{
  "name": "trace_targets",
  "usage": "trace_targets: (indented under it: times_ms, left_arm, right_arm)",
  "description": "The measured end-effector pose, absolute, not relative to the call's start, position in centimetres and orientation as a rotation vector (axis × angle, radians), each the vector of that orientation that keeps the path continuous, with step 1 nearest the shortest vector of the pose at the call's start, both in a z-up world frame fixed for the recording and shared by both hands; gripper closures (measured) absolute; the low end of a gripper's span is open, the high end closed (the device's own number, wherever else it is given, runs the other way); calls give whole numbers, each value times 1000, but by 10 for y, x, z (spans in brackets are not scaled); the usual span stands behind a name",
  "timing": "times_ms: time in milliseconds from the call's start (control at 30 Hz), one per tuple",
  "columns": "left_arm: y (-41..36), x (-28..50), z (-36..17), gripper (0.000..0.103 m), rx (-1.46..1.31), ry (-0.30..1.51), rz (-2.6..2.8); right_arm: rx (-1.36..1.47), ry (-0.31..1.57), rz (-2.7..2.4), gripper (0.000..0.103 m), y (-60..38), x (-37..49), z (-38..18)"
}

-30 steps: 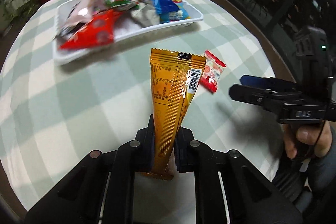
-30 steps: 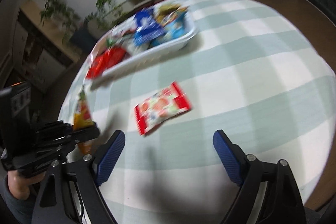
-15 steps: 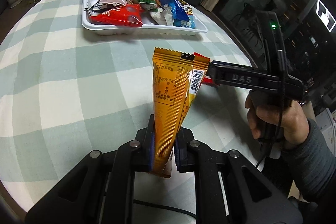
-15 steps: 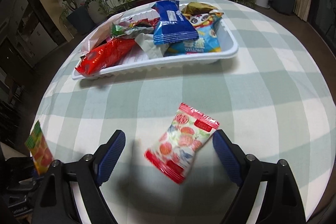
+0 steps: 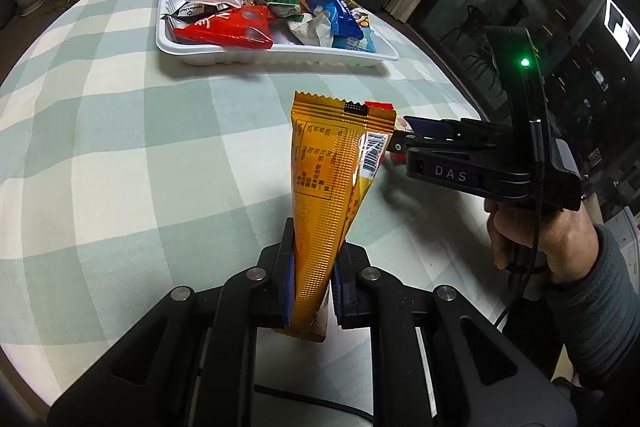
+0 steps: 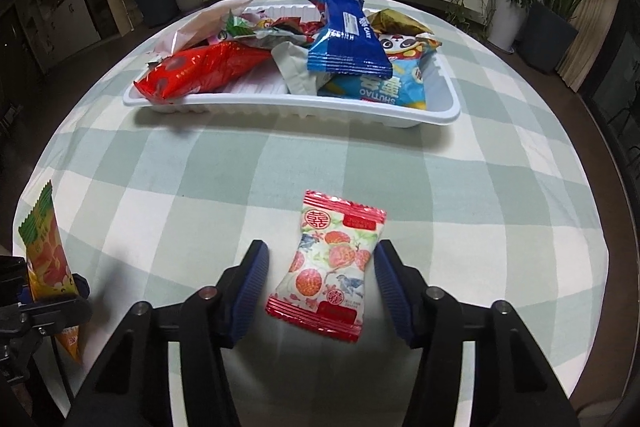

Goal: Organize snacks
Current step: 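Grasp the red-and-white fruit-print packet with the right tool while the left tool holds the orange packet, then lower both packets into the white tray and open both tools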

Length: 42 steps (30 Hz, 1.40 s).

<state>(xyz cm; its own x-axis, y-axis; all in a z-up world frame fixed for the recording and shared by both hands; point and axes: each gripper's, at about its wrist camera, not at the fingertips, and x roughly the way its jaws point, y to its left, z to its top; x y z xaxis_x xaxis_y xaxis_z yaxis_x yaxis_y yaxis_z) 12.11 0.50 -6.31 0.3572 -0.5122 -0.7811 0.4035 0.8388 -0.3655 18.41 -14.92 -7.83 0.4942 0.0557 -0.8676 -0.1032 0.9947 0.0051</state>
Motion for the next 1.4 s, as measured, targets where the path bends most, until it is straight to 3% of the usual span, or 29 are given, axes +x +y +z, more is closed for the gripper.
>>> trace_targets:
  times_ms: [100,500,700,1033,1400]
  left_arm:
    - [3,121,-63,91,-113,1050,-590]
    - [1,122,-48,91,-144,1026,-615]
    - [7,147,-13,91,-165,973,-616]
    - [-6,259,43,91,-173,923,-561]
    - [-50,355,5,91,-127,1017,-479]
  right_arm:
    - [-52,1070,107,67,-150,181,-75]
    - [147,1008,184,70,-176,150,-51]
    - [227,921,219,70,-195,146,-14]
    - [238,822,255,70,-196,216,48]
    - [199,919,266,69,-172,316,22]
